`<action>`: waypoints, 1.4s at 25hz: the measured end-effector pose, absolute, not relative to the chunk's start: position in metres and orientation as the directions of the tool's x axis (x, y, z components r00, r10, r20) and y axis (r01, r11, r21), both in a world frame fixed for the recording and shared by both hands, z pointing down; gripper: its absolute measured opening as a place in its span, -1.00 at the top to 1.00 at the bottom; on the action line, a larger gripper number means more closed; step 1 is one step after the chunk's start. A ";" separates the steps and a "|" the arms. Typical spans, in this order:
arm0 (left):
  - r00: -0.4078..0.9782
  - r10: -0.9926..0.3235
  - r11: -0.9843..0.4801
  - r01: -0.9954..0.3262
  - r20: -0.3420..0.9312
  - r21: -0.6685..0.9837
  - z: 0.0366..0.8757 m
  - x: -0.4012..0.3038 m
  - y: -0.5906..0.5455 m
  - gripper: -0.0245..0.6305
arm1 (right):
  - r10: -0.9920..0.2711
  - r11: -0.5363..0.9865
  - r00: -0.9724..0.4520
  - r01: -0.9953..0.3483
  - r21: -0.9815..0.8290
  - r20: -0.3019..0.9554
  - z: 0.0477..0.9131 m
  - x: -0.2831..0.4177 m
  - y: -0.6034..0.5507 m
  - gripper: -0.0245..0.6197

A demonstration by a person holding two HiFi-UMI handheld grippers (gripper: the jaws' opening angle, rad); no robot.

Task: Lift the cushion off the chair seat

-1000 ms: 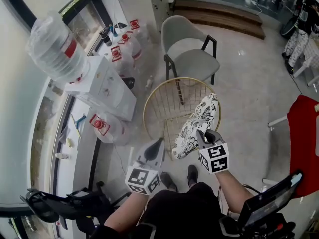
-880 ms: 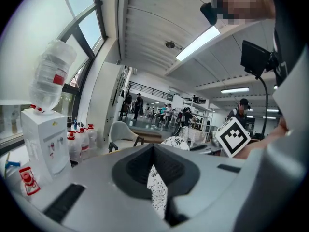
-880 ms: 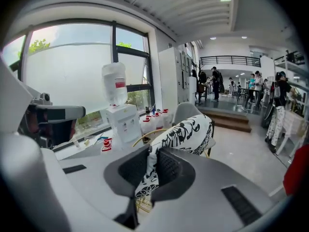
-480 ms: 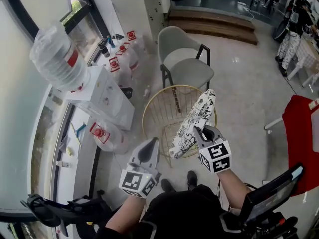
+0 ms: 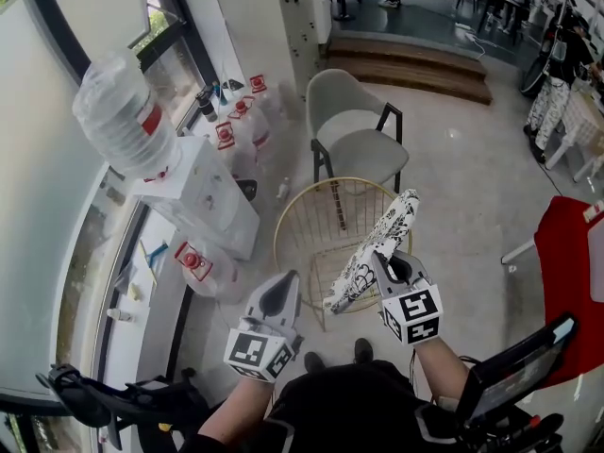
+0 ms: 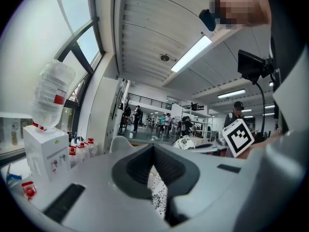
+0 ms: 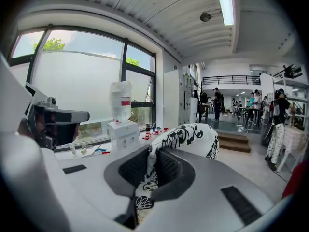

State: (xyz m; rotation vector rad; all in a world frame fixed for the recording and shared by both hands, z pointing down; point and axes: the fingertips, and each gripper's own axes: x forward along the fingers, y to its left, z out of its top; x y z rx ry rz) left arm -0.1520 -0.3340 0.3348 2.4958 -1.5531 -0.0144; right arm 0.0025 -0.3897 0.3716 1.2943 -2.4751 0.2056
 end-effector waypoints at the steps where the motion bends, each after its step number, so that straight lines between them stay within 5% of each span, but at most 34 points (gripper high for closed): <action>1: 0.444 -0.890 -0.424 -0.889 0.099 0.176 0.334 -0.153 -0.333 0.91 | -0.770 0.577 -0.532 -0.817 0.029 0.352 0.369 0.002 -0.389 0.84; 35: 0.436 -0.896 -0.416 -0.891 0.088 0.180 0.328 -0.156 -0.320 0.91 | -0.766 0.602 -0.568 -0.798 0.025 0.302 0.343 -0.009 -0.377 0.86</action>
